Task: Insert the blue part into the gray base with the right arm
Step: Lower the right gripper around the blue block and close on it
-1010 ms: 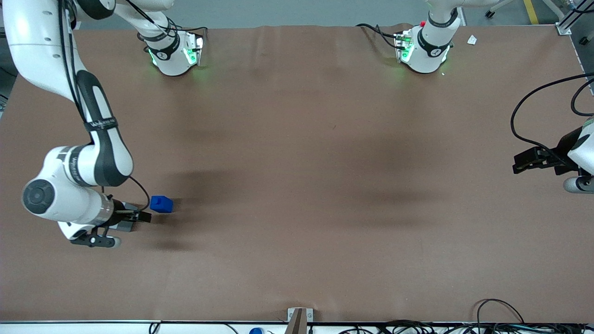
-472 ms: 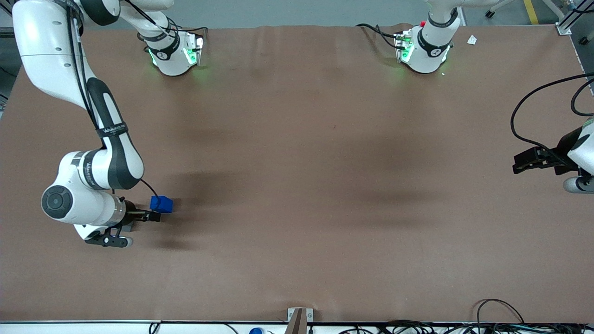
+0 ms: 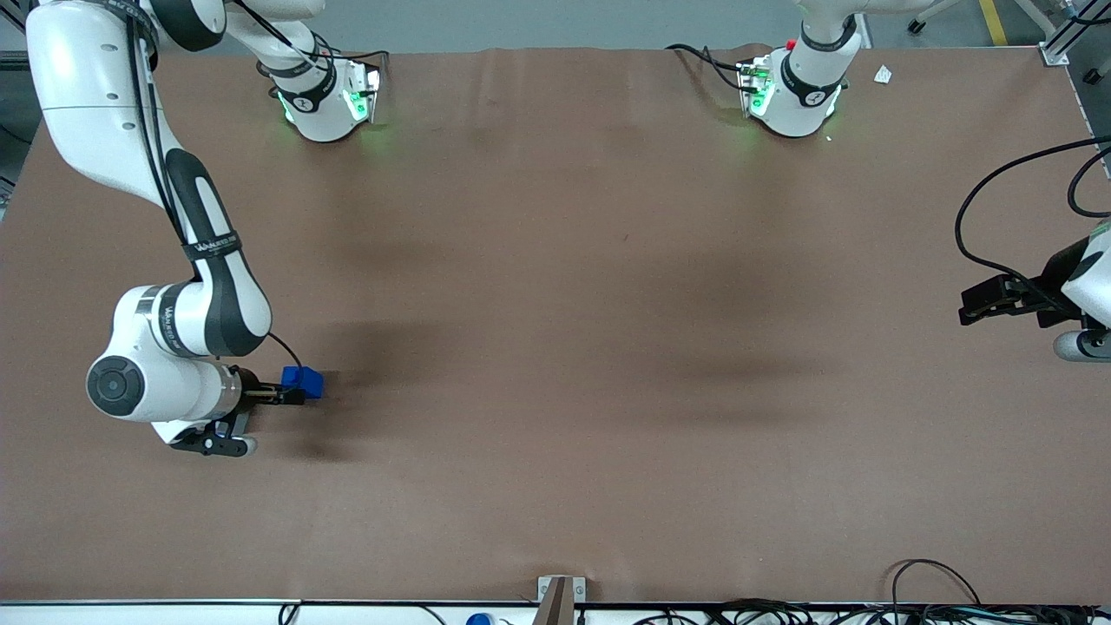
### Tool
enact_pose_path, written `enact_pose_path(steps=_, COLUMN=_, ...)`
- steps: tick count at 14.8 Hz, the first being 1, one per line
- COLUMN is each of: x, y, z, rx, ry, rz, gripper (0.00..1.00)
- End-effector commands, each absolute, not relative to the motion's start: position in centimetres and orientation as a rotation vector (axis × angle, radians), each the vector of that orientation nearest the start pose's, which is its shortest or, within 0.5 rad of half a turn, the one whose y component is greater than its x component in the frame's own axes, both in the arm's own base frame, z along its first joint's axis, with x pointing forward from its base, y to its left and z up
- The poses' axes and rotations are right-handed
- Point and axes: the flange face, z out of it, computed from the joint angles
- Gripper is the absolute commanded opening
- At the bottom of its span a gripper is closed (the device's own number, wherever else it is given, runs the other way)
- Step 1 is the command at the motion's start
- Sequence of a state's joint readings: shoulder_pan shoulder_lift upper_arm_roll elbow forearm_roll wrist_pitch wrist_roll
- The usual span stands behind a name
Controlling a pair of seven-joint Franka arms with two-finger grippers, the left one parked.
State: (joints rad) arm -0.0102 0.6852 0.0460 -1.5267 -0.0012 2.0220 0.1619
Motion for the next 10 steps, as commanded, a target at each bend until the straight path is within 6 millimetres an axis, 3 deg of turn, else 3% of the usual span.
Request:
enact_pose_path(steps=1, x=68.8, y=2.3, z=23.8, rx=-3.098, ry=0.251, rz=0.327, gripper=1.00)
enact_pose_path(steps=10, x=68.3, y=4.4, z=22.7, rx=-3.095, ry=0.318, rz=0.361, gripper=1.00)
